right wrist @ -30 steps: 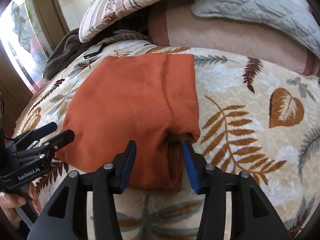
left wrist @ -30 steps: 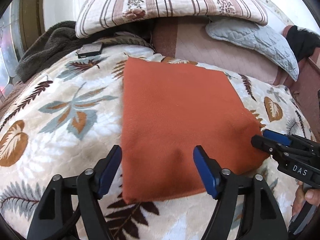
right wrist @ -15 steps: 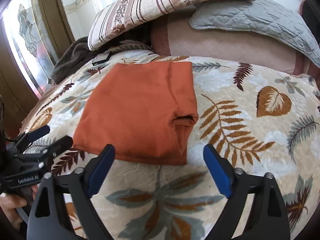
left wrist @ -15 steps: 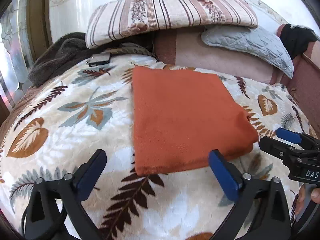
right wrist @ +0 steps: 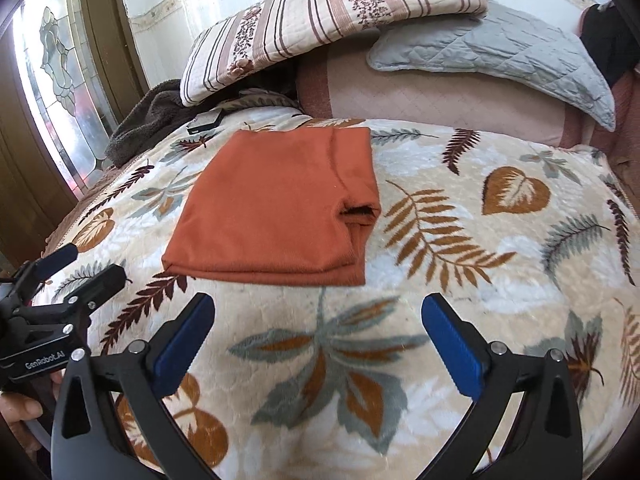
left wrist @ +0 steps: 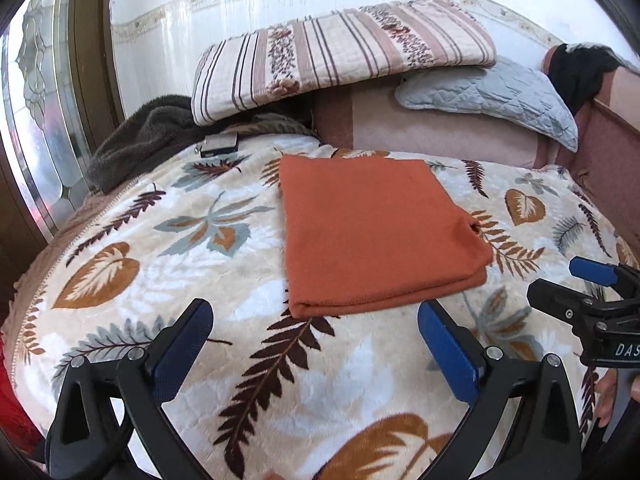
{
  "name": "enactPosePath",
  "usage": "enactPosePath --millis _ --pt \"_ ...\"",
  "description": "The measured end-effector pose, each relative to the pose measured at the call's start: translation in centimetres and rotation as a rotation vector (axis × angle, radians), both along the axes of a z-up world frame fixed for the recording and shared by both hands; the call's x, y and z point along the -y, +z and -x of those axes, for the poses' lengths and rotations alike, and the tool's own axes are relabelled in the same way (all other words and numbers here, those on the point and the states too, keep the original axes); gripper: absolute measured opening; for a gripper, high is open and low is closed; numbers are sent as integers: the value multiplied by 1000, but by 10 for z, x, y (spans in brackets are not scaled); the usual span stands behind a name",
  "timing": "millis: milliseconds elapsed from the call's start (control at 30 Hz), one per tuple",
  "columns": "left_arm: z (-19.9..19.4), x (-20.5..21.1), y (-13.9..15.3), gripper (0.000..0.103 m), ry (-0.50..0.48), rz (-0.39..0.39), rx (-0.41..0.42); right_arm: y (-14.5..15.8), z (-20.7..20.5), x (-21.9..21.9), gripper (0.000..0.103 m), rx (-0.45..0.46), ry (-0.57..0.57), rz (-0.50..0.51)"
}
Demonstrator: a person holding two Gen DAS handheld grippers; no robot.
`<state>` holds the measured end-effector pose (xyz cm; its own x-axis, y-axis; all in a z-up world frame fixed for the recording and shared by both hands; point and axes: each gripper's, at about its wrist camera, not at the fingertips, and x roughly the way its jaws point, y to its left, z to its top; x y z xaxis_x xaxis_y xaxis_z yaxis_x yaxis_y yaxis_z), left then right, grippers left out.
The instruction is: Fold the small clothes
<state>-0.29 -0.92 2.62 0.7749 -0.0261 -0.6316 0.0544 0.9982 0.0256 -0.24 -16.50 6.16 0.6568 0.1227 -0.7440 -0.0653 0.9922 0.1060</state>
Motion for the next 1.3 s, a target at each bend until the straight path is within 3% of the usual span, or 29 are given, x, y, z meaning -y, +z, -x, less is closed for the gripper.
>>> enactPosePath --millis 300,767,1300 --pt "32 14 19 103 -3 -76 79 16 23 4 103 17 -23 16" --pt "50 24 38 103 -45 -60 96 40 46 9 103 50 -43 15" --pt "53 22 45 103 -46 -58 104 46 48 12 103 58 -50 24"
